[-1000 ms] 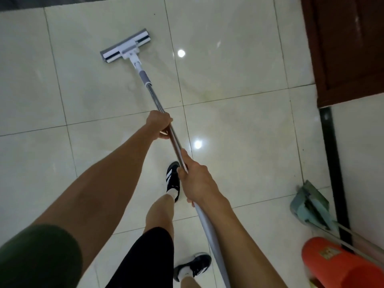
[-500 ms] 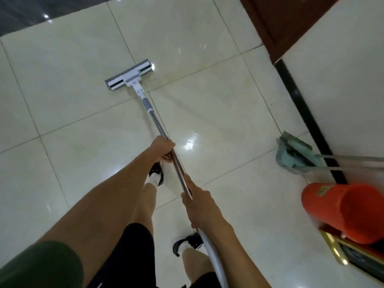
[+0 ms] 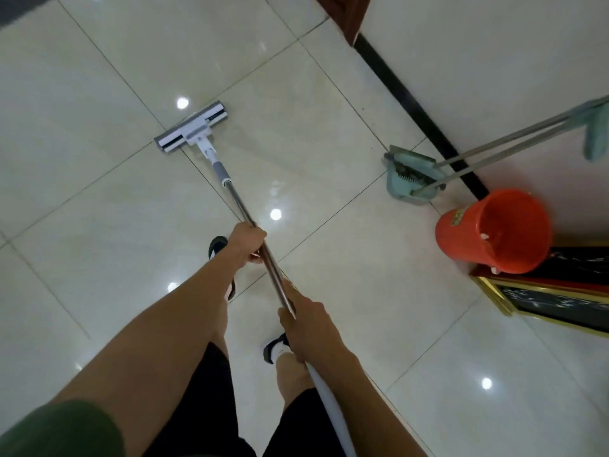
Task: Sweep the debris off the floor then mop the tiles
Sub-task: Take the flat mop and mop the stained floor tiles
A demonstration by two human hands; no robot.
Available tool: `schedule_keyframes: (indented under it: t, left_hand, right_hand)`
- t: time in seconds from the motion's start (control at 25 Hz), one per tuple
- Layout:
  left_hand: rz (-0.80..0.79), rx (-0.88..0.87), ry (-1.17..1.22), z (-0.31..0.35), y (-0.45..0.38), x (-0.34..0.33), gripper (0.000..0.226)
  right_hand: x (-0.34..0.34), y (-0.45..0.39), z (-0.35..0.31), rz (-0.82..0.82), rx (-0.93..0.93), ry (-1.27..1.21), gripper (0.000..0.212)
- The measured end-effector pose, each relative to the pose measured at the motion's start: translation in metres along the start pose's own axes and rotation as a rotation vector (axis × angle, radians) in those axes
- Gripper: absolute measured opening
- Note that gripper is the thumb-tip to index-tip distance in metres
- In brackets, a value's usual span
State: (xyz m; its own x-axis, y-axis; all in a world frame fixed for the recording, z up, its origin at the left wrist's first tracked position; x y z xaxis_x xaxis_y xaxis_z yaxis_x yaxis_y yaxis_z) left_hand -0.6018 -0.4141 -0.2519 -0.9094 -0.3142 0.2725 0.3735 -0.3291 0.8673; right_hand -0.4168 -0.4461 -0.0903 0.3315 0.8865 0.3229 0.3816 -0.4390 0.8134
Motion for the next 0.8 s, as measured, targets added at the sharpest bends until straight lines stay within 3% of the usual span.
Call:
schedule_keyframes:
  t: [0.24, 0.64, 0.8]
  left_hand:
    - [0.020, 0.009, 0.063, 0.029, -0.049, 0.064, 0.016]
    - [0.078, -0.013, -0.006, 0.201, -0.229, 0.277, 0.010]
    - [0.049, -0.028, -0.082, 0.242, -0.254, 0.310, 0.013]
  right_hand:
    - [-0.015, -0.054, -0.068, 0.002, -0.013, 0.029, 0.053]
    - [-0.006, -0.260, -0.306, 0.057, 0.006, -0.075, 0.054]
    - [-0.001, -0.294, -0.340, 0.074, -0.011, -0.123, 0.054]
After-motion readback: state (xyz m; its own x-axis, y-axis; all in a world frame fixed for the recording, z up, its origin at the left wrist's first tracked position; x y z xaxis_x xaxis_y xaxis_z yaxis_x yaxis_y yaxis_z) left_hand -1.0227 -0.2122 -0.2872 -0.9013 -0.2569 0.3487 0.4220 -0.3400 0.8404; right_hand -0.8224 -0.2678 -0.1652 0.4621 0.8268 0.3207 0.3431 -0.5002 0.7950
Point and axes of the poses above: each hand's wrist, its own y-axis away from the middle knuckle, its own x-axis out of the back of the hand, z = x × y, the point moved 6 cm from there along -y, towards the middle knuckle, and after that the axes turned 2 degrees about -y, right-handed, at the moved point
